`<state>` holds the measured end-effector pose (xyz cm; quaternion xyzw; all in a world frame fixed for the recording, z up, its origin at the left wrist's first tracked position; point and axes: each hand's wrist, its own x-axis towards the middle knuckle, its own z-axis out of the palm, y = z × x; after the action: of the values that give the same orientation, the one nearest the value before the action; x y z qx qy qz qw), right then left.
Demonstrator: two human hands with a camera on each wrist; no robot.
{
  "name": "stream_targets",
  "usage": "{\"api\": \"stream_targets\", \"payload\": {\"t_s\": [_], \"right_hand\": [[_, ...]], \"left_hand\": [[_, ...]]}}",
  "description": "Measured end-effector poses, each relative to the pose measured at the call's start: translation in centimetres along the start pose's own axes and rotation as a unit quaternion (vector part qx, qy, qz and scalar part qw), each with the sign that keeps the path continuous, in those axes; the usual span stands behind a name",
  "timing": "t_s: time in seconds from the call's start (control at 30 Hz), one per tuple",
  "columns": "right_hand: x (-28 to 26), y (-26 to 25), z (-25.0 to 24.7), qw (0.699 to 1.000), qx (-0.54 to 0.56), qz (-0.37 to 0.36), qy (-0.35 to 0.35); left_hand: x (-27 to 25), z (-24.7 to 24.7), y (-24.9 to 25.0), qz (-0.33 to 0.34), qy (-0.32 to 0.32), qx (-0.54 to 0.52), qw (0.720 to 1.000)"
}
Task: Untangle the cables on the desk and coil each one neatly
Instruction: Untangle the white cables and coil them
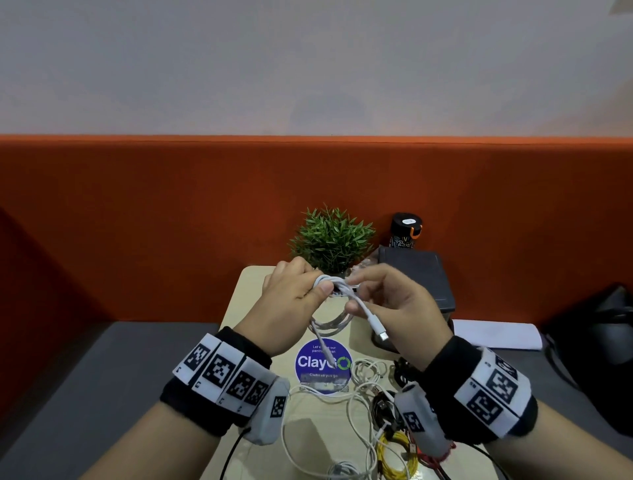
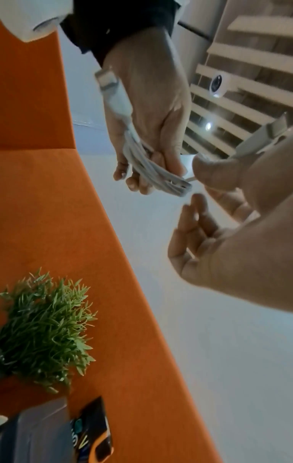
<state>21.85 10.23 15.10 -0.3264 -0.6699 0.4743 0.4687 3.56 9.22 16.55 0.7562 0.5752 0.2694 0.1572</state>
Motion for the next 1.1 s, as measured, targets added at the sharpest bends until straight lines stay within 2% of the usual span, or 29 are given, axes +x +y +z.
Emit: {"api": "stream_targets", "payload": {"t_s": [0.07, 0.23, 0.37, 0.43, 0.47, 0.53, 0.6, 0.67, 0.73, 0.83, 0.9, 1.0, 1.1], "right_hand": [[-0.2, -0.3, -0.2, 0.999, -0.03, -0.02, -0.031], [-0.3, -1.7, -2.0, 0.994, -0.01, 0.015, -0.112], [-0.2, -1.8, -2.1, 0.996, -0.045, 0.026, -0.073], [0.0, -1.7, -2.3, 0.988, -0.144, 0.012, -0.058], [0.0, -1.6, -2.4, 0.972, -0.229, -0.02, -0.044], [0.3, -1.2, -2.5, 0.919, -0.375, -0.117, -0.007], [0.4, -0.7, -2.3, 0.879, -0.448, -0.165, 0.016], [0.3, -0.2, -1.8, 0.862, -0.473, -0.174, 0.052], [0.0, -0.5, -0.8, 0.891, -0.429, -0.119, 0.084], [-0.1, -0.6, 0.2, 0.951, -0.291, 0.021, 0.101], [-0.1, -0.7, 0.5, 0.976, -0.184, 0.064, 0.1], [0.0, -1.3, 1.0, 0.991, -0.045, 0.1, 0.072], [0.4, -0.8, 1.1, 0.988, -0.03, 0.14, 0.054]], "left_hand": [[0.0, -0.2, 0.1, 0.0, 0.0, 0.004, 1.0], [-0.1, -0.4, 0.0, -0.008, -0.009, 0.002, 1.0], [-0.1, -0.6, 0.3, -0.001, -0.011, -0.045, 0.999], [-0.1, -0.6, 0.4, 0.002, -0.024, -0.072, 0.997], [-0.2, -0.5, 0.4, 0.005, -0.029, -0.086, 0.996], [-0.4, -0.4, 0.6, 0.0, -0.033, -0.137, 0.99], [-0.5, -0.2, 0.9, -0.026, -0.04, -0.234, 0.971], [-0.5, -0.1, 1.0, -0.046, -0.049, -0.303, 0.951], [-0.5, -0.1, 0.9, -0.051, -0.048, -0.352, 0.934], [-0.3, 0.1, 0.7, -0.059, -0.05, -0.416, 0.906], [-0.2, 0.3, 0.4, -0.063, -0.052, -0.429, 0.9], [-0.2, 0.3, -0.1, -0.066, -0.051, -0.42, 0.904], [-0.2, 0.3, -0.1, -0.059, -0.061, -0.376, 0.923]]}}
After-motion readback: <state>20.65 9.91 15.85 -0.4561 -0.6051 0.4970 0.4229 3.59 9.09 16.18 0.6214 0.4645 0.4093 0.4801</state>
